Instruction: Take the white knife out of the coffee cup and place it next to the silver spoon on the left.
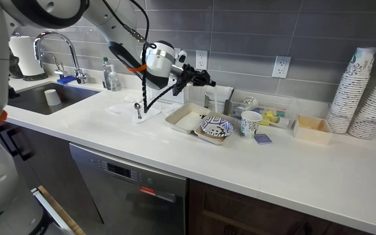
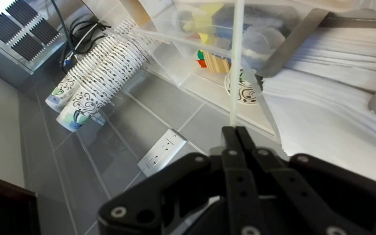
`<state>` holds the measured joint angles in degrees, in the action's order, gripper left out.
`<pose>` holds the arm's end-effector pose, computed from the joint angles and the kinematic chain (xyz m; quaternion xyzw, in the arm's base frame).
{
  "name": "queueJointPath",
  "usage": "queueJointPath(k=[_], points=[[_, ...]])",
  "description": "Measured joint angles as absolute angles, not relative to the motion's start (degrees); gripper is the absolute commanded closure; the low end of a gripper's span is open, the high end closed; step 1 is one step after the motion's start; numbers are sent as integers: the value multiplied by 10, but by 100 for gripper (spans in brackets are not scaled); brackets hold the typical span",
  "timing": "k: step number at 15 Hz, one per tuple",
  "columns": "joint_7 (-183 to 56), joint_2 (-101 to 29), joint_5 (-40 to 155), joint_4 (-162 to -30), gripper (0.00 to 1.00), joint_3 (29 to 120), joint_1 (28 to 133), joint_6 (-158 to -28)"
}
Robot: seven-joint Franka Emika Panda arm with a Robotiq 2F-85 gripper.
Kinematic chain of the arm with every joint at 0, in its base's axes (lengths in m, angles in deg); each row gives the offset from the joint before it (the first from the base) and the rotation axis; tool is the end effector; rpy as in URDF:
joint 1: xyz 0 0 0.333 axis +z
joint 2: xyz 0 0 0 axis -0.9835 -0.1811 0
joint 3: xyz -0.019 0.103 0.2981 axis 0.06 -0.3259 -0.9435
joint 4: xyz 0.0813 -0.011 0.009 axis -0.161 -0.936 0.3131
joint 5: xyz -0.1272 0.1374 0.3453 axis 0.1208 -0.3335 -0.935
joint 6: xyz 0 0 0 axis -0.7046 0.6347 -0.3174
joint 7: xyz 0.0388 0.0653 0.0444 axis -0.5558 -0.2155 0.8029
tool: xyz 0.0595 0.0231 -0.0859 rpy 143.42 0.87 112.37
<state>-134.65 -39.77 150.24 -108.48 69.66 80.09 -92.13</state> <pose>0.6618 0.0027 0.3671 0.8206 -0.0245 0.3945 0.4128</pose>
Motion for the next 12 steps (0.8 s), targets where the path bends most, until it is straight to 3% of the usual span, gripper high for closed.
queueJointPath(k=[6, 12], points=[[-1307, -395, 1475, -1091, 99, 649, 814, -1041], [-1131, -379, 1321, -1122, 99, 599, 851, -1091]])
